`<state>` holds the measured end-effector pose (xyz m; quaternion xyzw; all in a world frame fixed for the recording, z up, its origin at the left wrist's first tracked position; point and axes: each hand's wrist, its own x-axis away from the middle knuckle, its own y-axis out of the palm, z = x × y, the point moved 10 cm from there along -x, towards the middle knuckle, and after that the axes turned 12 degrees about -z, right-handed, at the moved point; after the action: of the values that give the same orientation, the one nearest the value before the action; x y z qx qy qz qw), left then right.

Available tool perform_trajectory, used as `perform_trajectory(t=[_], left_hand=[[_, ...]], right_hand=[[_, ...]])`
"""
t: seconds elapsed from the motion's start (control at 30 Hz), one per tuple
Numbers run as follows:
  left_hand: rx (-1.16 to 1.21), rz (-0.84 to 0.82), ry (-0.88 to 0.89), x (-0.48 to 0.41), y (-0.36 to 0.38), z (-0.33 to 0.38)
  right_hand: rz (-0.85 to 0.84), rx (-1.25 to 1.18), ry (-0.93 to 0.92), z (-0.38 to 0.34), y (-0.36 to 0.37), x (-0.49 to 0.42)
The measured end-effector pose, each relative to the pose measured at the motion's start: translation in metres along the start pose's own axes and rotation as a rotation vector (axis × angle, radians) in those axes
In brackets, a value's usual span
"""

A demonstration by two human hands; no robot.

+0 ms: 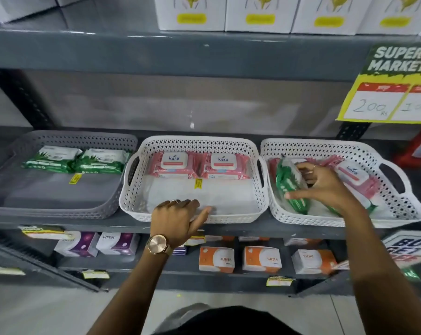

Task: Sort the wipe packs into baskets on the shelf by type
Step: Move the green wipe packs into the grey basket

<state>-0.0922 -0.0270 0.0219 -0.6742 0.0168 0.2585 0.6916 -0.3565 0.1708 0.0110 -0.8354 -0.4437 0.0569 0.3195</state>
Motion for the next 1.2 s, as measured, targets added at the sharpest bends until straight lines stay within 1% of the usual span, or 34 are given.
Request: perform_trajectory(t=[0.1, 0.2, 0.33, 0.47, 0.5, 0.6, 0.63, 0.7, 0.77, 0.87, 0.93, 1.0, 1.1, 1.2], left_hand=[[0.008, -0.002, 0.047, -0.001, -0.001, 0.003], [0.031, -0.019, 0.118, 0.001, 0.002, 0.005], [0.055, -0.024, 0.246, 0.011, -0.005, 0.005], [0.032, -0.029, 0.267, 0.021, -0.026, -0.025], [0.025, -0.023, 0.258, 0.026, -0.035, -0.041], [0.024, 0.076, 0.223, 0.048, -0.062, -0.088], [0.016, 0.091, 0.199, 0.053, -0.074, -0.117], [0.009, 0.061, 0.134, 0.067, -0.079, -0.155], [-0.007, 0.031, 0.048, 0.076, -0.079, -0.187], [-0.012, -0.006, -0.132, 0.091, -0.082, -0.256], [0.005, -0.049, -0.190, 0.097, -0.078, -0.280], [0.010, -0.077, -0.172, 0.101, -0.072, -0.288], [0.024, -0.113, -0.151, 0.103, -0.065, -0.293], [0.027, -0.138, -0.152, 0.102, -0.061, -0.294]], right_hand=[[0.098, -0.173, -0.058, -0.019, -0.010, 0.013], [0.168, -0.234, -0.125, -0.048, -0.009, 0.022], [0.199, -0.273, -0.208, -0.092, 0.011, 0.014], [0.155, -0.229, -0.281, -0.154, 0.056, -0.010], [0.126, -0.220, -0.295, -0.173, 0.075, -0.019], [0.038, -0.230, -0.346, -0.219, 0.133, -0.042], [0.020, -0.230, -0.376, -0.247, 0.156, -0.055], [-0.019, -0.214, -0.408, -0.278, 0.196, -0.069], [-0.061, -0.116, -0.403, -0.300, 0.231, -0.085], [-0.077, 0.125, -0.338, -0.339, 0.294, -0.119], [-0.101, 0.276, -0.291, -0.350, 0.331, -0.138], [-0.126, 0.451, -0.246, -0.350, 0.360, -0.150], [-0.096, 0.682, -0.218, -0.346, 0.386, -0.157], [-0.124, 0.776, -0.191, -0.338, 0.401, -0.157]])
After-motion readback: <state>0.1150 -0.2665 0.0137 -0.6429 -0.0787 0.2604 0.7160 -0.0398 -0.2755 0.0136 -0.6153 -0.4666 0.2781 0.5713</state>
